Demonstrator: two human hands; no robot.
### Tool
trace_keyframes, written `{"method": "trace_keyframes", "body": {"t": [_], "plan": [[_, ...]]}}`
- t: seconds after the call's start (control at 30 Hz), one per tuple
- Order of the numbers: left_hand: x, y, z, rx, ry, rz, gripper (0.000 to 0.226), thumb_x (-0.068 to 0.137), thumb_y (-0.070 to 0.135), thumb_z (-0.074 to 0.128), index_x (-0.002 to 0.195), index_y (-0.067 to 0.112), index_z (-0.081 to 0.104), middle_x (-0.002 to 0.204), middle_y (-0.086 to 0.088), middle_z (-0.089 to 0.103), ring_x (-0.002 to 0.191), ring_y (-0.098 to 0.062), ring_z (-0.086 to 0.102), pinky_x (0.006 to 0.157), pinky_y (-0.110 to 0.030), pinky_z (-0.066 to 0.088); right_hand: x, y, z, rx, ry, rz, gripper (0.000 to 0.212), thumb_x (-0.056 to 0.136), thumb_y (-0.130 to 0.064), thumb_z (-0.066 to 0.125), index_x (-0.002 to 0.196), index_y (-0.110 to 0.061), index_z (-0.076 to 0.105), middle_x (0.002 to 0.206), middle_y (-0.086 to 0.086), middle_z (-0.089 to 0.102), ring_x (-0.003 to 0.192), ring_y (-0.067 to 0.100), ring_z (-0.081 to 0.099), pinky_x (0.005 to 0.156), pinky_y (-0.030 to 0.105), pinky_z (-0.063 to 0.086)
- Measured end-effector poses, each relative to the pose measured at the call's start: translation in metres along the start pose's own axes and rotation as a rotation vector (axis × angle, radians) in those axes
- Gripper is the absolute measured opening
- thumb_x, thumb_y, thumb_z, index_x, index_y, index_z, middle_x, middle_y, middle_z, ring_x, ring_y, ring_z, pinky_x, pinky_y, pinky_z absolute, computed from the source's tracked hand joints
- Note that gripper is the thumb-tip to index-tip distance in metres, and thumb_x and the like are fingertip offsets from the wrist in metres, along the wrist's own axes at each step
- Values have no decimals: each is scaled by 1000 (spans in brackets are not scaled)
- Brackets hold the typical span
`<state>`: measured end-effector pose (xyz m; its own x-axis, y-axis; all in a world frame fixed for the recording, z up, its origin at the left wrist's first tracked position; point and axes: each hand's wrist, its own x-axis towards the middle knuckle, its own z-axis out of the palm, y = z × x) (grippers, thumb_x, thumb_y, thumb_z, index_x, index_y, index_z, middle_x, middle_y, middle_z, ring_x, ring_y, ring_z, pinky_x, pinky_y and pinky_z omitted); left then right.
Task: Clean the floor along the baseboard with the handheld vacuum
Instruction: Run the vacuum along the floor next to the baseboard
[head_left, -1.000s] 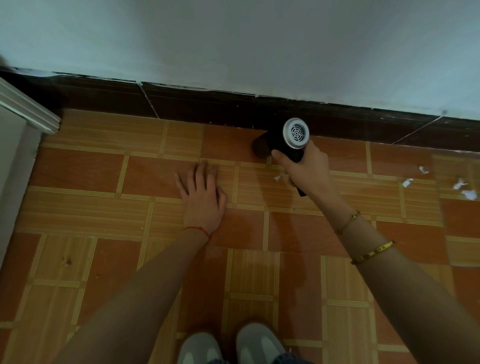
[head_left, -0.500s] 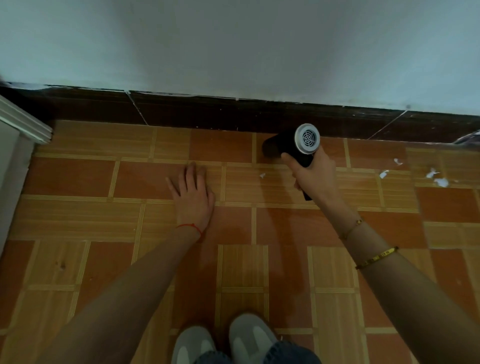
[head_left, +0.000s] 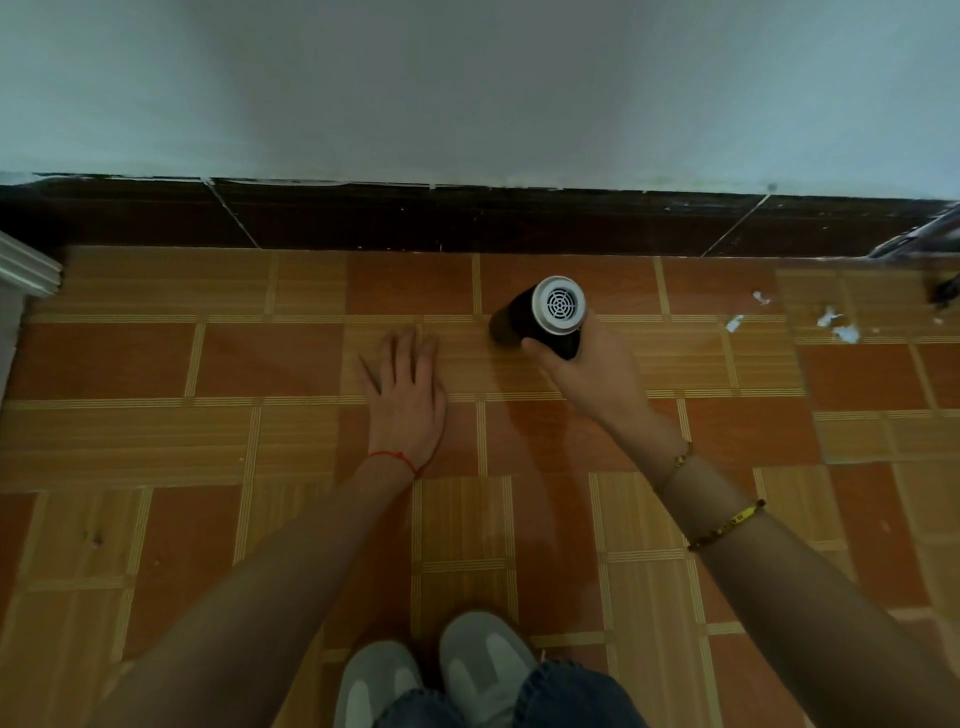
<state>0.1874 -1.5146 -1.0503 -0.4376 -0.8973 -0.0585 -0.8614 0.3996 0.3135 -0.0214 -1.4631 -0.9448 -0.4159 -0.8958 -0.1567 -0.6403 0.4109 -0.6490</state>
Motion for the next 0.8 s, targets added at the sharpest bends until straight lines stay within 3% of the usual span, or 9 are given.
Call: {"method": "trace_keyframes", "body": {"t": [0.17, 0.33, 0.53, 0.67, 0.8], "plan": [[-2, -2, 2, 25, 10, 1, 56, 99, 35, 26, 152, 19, 33, 160, -12, 30, 151, -34, 21, 117, -71, 9, 1, 2, -1, 18, -133, -42, 62, 85, -48, 68, 136, -19, 49, 120, -4, 65, 110, 15, 60, 81, 23, 45], [-2, -3, 2, 40, 21, 10, 56, 98, 34, 30, 152, 19, 33, 159, -12, 31, 150, -34, 22, 117, -70, 7, 5, 7, -8, -44, 46, 11, 66, 85, -48, 68, 139, -18, 45, 121, 0, 66, 110, 19, 62, 81, 27, 48], [-2, -2, 0, 0, 25, 2, 56, 98, 35, 31, 152, 20, 34, 159, -12, 31, 151, -34, 20, 118, -70, 6, 3, 7, -10, 20, -135, -25, 68, 84, -48, 69, 141, -21, 43, 127, -2, 63, 117, 16, 58, 93, 33, 50], [-1, -2, 0, -27, 16, -3, 56, 98, 35, 32, 152, 21, 33, 160, -11, 30, 151, -34, 19, 118, -69, 4, 6, 6, -9, -7, -8, 9, 65, 86, -48, 67, 139, -18, 44, 123, -1, 65, 111, 18, 61, 82, 28, 48], [-1, -3, 0, -28, 19, 2, 56, 98, 35, 33, 152, 21, 33, 159, -11, 31, 151, -33, 19, 119, -68, 3, 13, 5, -10, -46, 115, 58, 68, 86, -48, 66, 141, -17, 41, 122, 2, 66, 107, 24, 63, 81, 37, 53]]}}
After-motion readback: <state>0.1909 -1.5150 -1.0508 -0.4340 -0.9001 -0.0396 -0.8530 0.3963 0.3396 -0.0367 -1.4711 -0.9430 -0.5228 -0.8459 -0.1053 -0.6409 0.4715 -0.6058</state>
